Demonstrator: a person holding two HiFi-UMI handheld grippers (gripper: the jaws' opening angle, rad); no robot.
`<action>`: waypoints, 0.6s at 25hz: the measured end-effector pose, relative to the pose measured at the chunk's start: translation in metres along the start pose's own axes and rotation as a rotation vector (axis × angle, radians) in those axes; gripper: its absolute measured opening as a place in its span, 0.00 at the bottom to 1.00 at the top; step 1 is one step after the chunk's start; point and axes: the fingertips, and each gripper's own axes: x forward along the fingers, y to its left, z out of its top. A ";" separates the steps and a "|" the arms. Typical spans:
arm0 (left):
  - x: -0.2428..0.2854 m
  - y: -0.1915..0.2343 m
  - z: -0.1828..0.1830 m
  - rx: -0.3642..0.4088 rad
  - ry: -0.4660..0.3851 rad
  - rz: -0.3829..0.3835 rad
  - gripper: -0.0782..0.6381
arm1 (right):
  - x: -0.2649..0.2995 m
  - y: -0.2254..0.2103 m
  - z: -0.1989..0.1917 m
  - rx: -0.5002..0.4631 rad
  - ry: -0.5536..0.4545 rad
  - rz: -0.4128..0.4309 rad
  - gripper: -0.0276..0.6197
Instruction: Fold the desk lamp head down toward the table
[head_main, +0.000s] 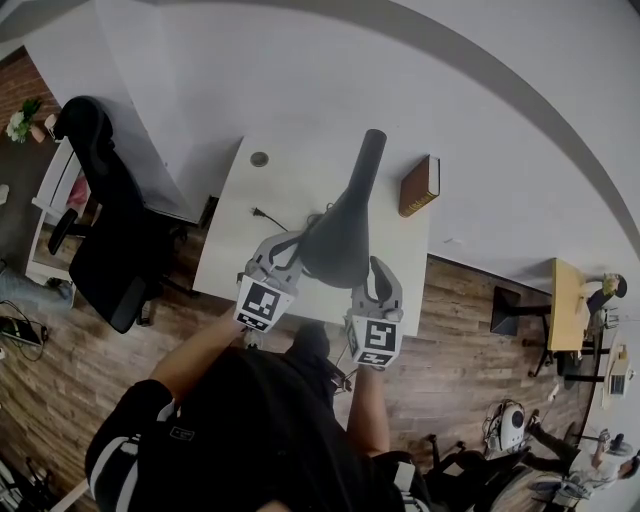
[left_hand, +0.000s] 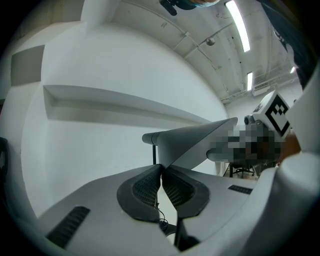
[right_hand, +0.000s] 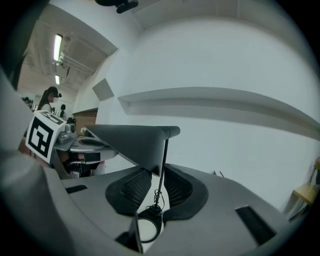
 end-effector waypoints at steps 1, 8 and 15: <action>0.000 0.000 0.000 0.001 0.001 0.000 0.15 | -0.002 0.001 0.001 -0.031 0.004 0.006 0.20; -0.001 0.002 0.001 0.001 0.000 0.001 0.15 | -0.021 0.016 0.019 -0.280 0.035 0.076 0.25; -0.001 0.000 0.000 0.004 0.000 0.003 0.15 | -0.035 0.036 0.033 -0.481 0.057 0.156 0.25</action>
